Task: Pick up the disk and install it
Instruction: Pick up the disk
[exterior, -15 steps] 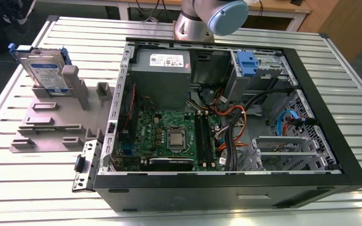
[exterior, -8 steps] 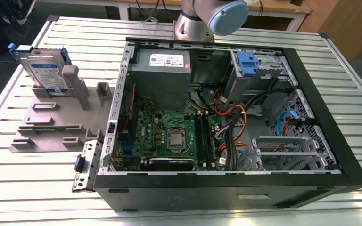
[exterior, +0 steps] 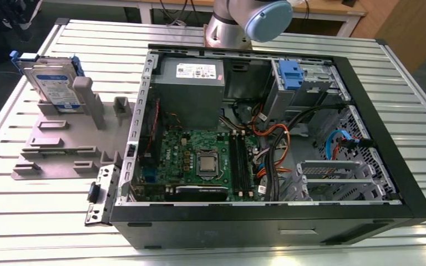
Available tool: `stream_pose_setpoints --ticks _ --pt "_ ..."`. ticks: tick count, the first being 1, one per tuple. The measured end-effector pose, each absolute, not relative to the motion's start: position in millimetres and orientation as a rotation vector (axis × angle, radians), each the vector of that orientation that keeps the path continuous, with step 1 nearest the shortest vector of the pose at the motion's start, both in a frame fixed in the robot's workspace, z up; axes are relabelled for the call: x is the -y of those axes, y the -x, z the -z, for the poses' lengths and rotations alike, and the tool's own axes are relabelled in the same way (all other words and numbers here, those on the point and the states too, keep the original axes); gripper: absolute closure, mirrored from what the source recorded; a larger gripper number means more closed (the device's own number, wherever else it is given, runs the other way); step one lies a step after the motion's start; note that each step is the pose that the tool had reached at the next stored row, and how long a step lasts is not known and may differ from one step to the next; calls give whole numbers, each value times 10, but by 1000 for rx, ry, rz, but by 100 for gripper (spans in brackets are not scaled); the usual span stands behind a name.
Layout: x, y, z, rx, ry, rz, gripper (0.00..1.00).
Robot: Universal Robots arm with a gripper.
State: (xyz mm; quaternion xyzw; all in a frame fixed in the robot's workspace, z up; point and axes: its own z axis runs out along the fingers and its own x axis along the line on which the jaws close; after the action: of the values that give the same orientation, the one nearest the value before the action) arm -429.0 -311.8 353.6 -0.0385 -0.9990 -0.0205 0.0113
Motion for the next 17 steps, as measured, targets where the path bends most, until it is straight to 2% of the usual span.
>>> stream_pose_setpoints --ticks 17 --pt "3151 4290 -3537 3116 120 64 89"
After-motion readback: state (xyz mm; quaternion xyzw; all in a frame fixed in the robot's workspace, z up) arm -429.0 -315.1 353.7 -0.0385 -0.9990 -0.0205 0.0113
